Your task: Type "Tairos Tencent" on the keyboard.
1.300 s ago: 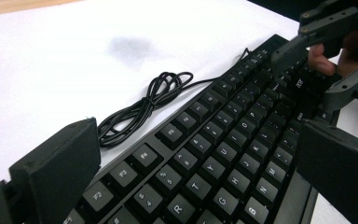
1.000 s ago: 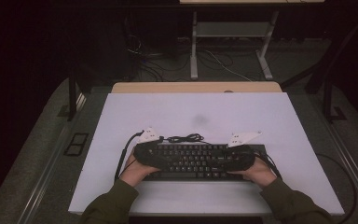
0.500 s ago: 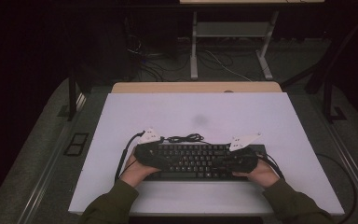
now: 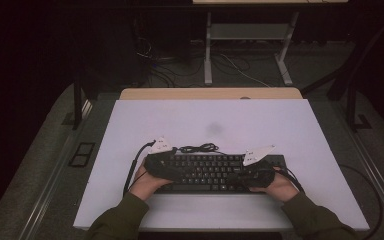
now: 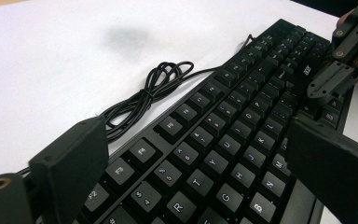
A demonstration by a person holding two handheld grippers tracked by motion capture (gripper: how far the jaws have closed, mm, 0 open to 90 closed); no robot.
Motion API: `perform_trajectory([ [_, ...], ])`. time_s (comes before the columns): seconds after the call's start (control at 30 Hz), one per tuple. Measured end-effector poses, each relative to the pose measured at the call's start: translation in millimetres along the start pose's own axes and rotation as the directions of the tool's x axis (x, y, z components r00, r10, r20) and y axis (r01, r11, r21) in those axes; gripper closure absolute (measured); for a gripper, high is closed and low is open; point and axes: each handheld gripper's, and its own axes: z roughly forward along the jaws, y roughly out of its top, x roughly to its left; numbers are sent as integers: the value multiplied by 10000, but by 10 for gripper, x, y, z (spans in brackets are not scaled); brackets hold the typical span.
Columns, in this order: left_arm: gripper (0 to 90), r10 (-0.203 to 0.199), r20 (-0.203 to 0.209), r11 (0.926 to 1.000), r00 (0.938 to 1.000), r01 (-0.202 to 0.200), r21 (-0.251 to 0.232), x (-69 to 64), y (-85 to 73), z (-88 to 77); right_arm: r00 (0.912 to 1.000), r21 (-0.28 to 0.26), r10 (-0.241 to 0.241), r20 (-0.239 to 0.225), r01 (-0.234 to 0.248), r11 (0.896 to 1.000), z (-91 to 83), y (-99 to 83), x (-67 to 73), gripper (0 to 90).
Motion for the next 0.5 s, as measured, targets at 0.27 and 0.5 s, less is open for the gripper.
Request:
perform_trajectory([
  [0.27, 145, -52, 143, 10000, 9999, 52, 58, -1, -3, 24, 10000, 116, -37, 58, 37, 9999, 19, -9, 0, 898],
  [0.5, 277, 34, 168, 9998, 9999, -37, 198, 2, -2, 25, 10000, 115, -61, 63, 60, 9999, 20, -9, 1, 898],
])
